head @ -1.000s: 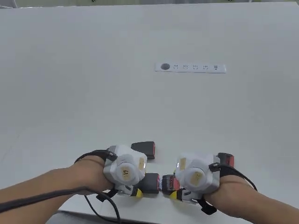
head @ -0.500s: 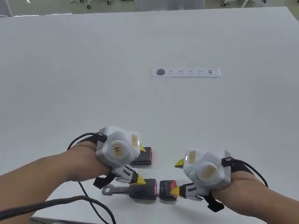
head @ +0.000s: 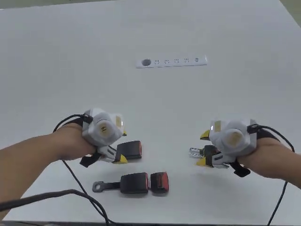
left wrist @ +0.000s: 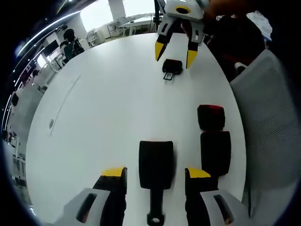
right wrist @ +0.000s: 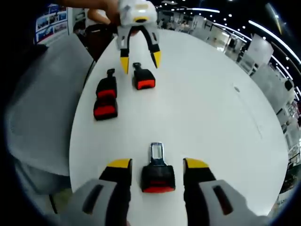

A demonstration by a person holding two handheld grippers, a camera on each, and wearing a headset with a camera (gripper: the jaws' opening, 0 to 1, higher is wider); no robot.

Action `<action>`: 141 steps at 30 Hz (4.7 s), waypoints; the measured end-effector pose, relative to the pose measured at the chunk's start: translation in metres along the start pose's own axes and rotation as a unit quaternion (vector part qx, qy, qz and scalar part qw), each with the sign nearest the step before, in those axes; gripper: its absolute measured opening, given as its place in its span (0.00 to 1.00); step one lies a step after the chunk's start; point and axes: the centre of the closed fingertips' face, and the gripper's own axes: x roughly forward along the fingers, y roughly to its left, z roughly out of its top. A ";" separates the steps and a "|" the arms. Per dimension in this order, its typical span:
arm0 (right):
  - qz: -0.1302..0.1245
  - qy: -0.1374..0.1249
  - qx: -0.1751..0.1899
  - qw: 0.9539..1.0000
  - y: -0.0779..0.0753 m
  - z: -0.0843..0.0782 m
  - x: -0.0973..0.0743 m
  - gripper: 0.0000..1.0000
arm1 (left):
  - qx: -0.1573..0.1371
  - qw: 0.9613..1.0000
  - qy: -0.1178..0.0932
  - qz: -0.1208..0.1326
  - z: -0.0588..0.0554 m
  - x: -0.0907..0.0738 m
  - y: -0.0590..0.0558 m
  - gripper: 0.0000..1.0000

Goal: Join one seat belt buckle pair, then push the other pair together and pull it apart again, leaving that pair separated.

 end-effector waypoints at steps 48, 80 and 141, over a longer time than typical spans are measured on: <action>0.057 0.010 -0.040 0.998 0.019 0.062 0.068 0.31 | 0.035 0.997 0.055 -0.045 -0.017 0.019 -0.004 0.32; 0.080 -0.011 -0.070 0.994 0.031 0.113 0.099 0.28 | 0.054 0.996 0.047 -0.049 -0.017 0.019 -0.005 0.31; 0.009 0.079 -0.035 0.996 0.004 -0.029 0.018 0.44 | 0.024 0.997 0.066 -0.029 -0.019 0.018 -0.004 0.33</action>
